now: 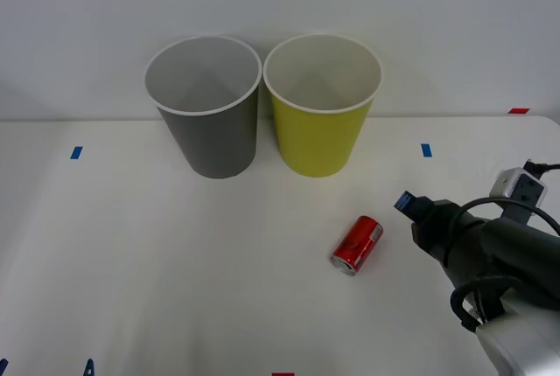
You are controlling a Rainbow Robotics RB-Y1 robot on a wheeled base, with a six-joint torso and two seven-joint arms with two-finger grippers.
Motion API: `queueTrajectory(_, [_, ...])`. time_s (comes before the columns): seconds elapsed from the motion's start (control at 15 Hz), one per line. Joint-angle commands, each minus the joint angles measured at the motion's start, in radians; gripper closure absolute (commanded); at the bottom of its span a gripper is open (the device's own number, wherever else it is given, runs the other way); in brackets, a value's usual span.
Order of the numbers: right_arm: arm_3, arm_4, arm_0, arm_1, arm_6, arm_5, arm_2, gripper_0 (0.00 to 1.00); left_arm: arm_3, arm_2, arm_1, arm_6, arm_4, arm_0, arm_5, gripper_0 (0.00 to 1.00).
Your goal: Put cans in the gray bin and PET bottles in the light green bin.
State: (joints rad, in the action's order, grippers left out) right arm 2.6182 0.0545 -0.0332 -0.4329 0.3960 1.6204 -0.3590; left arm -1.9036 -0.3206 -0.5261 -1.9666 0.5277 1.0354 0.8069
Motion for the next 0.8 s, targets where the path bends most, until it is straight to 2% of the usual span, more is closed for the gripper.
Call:
queueTrajectory(0.07, [-0.021, -0.099, 0.11, -0.03, -0.025, 0.13, 0.012, 0.0, 0.0, 0.0, 0.0, 0.0, 0.0, 0.0, 0.0, 0.08])
queueTrajectory(0.2, [-0.078, -0.234, 0.19, -0.047, -0.034, 0.227, 0.064, 0.0, 0.0, 0.0, 0.0, 0.0, 0.0, 0.0, 0.0, 0.08])
queueTrajectory(0.33, [-0.162, -0.343, 0.254, -0.075, -0.054, 0.245, 0.074, 0.0, 0.0, 0.0, 0.0, 0.0, 0.0, 0.0, 0.0, 0.08])
queueTrajectory(0.6, [-0.314, -0.482, 0.323, -0.081, -0.077, 0.243, 0.074, 0.0, 0.0, 0.0, 0.0, 0.0, 0.0, 0.0, 0.0, 0.08])
queueTrajectory(0.8, [-0.399, -0.536, 0.378, -0.081, -0.086, 0.243, 0.043, 0.0, 0.0, 0.0, 0.0, 0.0, 0.0, 0.0, 0.0, 0.08])
